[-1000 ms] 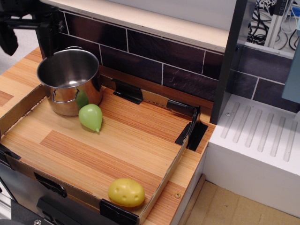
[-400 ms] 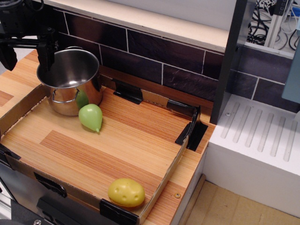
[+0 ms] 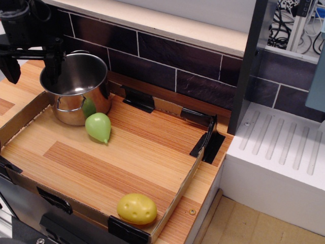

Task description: Topple metal pot

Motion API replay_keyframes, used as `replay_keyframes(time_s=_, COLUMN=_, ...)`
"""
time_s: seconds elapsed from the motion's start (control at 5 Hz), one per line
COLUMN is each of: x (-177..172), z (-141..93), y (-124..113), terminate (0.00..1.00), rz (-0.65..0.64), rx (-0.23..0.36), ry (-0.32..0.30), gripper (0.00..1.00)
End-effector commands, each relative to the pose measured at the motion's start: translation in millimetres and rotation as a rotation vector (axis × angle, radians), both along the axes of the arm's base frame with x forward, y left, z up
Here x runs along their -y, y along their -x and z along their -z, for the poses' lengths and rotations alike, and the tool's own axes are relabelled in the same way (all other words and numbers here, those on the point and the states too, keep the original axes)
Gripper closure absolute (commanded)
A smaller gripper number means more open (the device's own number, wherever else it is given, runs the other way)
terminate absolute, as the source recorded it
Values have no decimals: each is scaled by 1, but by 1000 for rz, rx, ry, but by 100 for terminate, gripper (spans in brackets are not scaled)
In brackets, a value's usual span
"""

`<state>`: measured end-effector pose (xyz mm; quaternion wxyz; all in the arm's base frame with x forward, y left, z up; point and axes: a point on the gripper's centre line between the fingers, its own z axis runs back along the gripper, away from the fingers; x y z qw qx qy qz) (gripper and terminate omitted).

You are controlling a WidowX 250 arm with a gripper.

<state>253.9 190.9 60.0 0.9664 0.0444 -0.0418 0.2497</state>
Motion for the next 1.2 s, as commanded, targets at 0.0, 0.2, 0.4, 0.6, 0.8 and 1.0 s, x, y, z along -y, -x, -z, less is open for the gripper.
replay_keyframes(time_s=0.0, x=-8, z=0, y=-4, terminate=0, rz=-35, rx=47, ry=-31, gripper=0)
replay_keyframes(time_s=0.2, x=-12, z=-2, y=-4, terminate=0, rz=-70, rx=46, ry=15, gripper=100)
replay_keyframes(time_s=0.4, x=-15, z=-4, y=-5, terminate=0, rz=-82, rx=31, ry=29, gripper=100)
replay_keyframes(time_s=0.6, x=-17, z=-2, y=-5, terminate=0, rz=-75, rx=7, ry=35, gripper=100)
replay_keyframes(time_s=0.8, x=-22, z=-6, y=-3, terminate=0, rz=-82, rx=9, ry=38, gripper=100)
replay_keyframes(time_s=1.0, x=-31, z=-26, y=0, terminate=0, rz=-98, rx=26, ry=40, gripper=100)
